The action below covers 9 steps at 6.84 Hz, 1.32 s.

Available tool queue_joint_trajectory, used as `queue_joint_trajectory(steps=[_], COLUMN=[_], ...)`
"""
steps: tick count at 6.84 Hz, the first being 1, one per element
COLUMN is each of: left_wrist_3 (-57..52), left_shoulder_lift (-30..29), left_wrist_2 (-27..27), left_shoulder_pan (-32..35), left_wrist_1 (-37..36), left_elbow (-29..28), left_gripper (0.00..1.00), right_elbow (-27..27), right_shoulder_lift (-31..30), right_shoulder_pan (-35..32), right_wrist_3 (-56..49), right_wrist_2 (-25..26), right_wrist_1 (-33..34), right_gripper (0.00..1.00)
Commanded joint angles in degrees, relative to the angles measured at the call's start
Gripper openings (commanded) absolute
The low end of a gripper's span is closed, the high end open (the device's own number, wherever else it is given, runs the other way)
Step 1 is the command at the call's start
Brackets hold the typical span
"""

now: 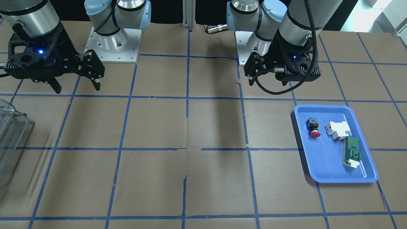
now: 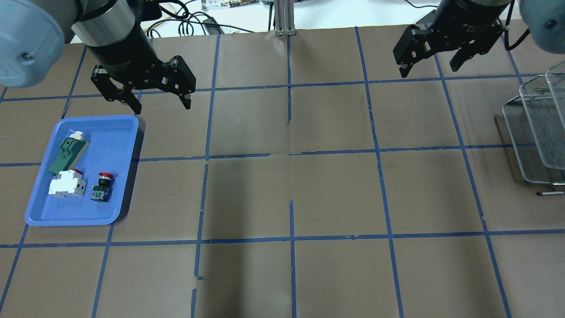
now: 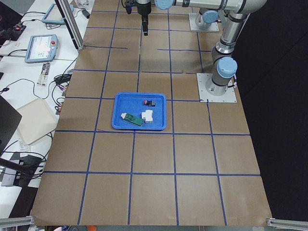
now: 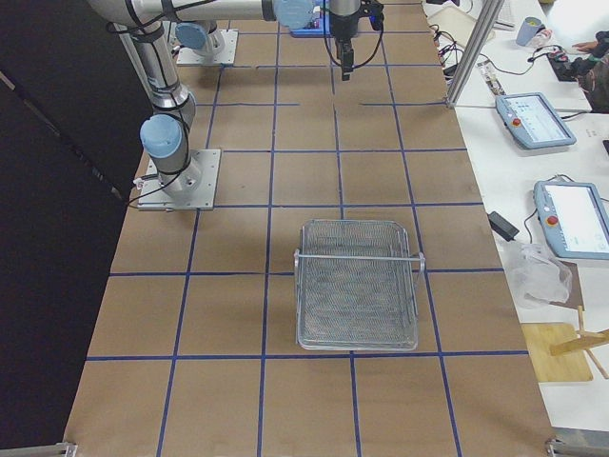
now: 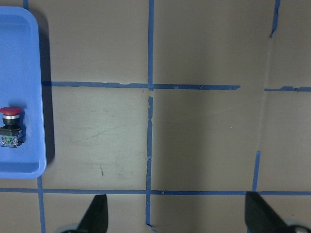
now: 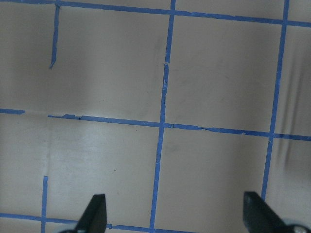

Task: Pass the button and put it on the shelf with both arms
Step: 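Move the left gripper down over the red push button in the blue tray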

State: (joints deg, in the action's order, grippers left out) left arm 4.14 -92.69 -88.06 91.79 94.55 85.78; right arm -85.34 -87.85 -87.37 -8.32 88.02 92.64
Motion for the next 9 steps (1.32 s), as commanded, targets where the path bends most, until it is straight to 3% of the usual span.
queue_joint_trajectory(steps=[1, 3, 5, 7, 9], left_wrist_3=[-0.01, -0.27, -9.8, -20.87, -30.03], left_shoulder_lift=[0.4, 0.67, 1.37, 1.9, 1.73], left_wrist_2=[0.17, -0.35, -2.1, -2.38, -2.12], left_shoulder_pan=[-0.12, -0.39, -3.18, -11.95, -21.6], left_wrist_1=[0.02, 0.2, -0.15, -2.94, -10.14], left_elbow=[0.61, 0.88, 3.5, 7.89, 15.17], left_gripper=[1.0, 1.0, 1.0, 1.0, 1.0], right_elbow=[0.0, 0.0, 0.08, 0.08, 0.08], right_shoulder_lift=[-0.04, -0.04, -0.13, -0.12, -0.13], right_shoulder_pan=[-0.08, -0.08, 0.0, 0.09, 0.0], right_wrist_3=[0.05, 0.05, 0.06, -0.56, -0.21], right_wrist_2=[-0.13, -0.22, 0.14, 0.4, 0.4], right_wrist_1=[0.0, 0.09, 0.0, -0.09, -0.09], right_gripper=[1.0, 1.0, 1.0, 1.0, 1.0])
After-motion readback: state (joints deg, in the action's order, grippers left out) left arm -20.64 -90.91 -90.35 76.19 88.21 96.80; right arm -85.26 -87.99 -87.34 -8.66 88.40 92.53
